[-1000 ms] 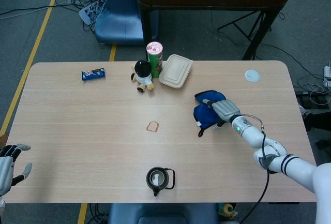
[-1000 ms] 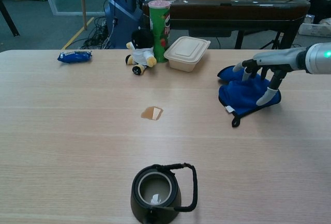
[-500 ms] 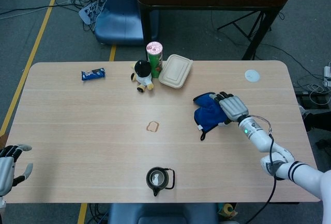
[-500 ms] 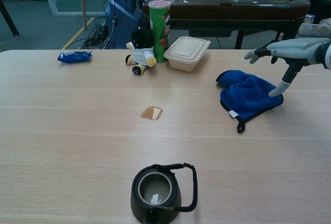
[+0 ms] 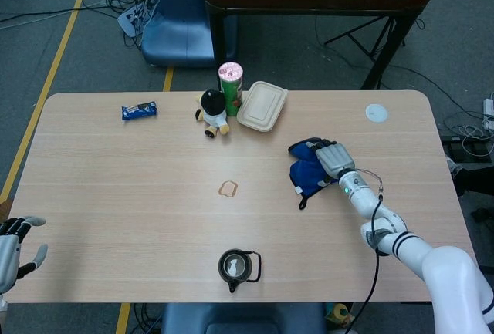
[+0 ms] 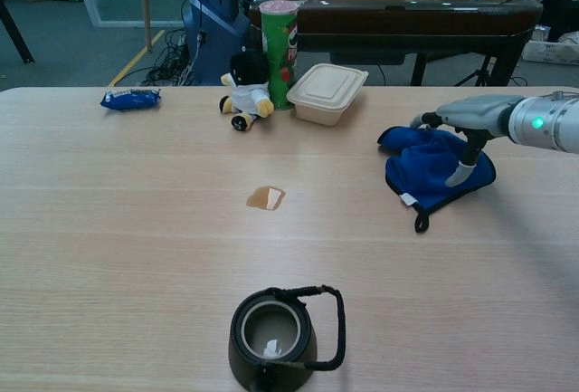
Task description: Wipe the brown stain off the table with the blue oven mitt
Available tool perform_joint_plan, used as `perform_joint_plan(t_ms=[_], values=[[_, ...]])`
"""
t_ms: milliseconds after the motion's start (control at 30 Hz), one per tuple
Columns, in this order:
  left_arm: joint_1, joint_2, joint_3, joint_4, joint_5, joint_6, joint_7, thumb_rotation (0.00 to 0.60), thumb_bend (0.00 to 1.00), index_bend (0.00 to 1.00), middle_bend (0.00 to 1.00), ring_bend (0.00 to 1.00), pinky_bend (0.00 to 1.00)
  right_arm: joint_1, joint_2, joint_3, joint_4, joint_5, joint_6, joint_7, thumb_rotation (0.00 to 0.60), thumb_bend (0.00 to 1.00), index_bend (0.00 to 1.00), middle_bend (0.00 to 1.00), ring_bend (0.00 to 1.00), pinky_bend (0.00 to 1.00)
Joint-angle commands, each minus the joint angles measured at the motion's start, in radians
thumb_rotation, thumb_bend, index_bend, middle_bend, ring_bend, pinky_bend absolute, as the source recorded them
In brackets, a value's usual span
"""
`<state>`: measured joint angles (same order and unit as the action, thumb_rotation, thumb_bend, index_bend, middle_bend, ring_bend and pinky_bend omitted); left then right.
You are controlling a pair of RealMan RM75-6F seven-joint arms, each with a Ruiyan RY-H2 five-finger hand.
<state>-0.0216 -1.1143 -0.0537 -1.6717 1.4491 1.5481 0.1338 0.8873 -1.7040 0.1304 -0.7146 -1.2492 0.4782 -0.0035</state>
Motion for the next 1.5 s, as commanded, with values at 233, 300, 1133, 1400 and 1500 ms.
perform_joint_plan(t_ms=[233,300,1133,1400,1500], values=[[0.003,0.002,0.0,0.001,0.002,0.005,-0.004,0.6,0.3,0.35,0.32,0.26,0.26,-0.009,-0.019,-0.001,-0.003,-0.067,0.105,0.082,0.6,0.5,0.55,0.52,0.46,0.61],[0.004,0.003,0.001,0.001,0.004,0.006,-0.006,0.6,0.3,0.35,0.32,0.26,0.26,-0.01,0.003,0.006,-0.047,-0.089,0.149,0.116,0.6,0.51,0.58,0.54,0.49,0.64],[0.041,0.033,0.012,-0.021,0.028,0.056,-0.04,0.6,0.3,0.35,0.32,0.26,0.26,0.161,-0.089,0.107,-0.217,-0.055,0.175,-0.033,0.6,0.51,0.59,0.53,0.5,0.66],[0.044,0.04,0.01,-0.021,0.028,0.055,-0.047,0.6,0.3,0.35,0.32,0.26,0.26,0.234,-0.207,0.098,-0.118,-0.075,0.147,-0.057,0.6,0.51,0.59,0.52,0.49,0.66],[0.046,0.042,0.01,-0.021,0.027,0.057,-0.051,0.6,0.3,0.35,0.32,0.26,0.26,0.256,-0.252,0.091,-0.072,-0.082,0.131,-0.057,0.6,0.51,0.59,0.52,0.48,0.65]])
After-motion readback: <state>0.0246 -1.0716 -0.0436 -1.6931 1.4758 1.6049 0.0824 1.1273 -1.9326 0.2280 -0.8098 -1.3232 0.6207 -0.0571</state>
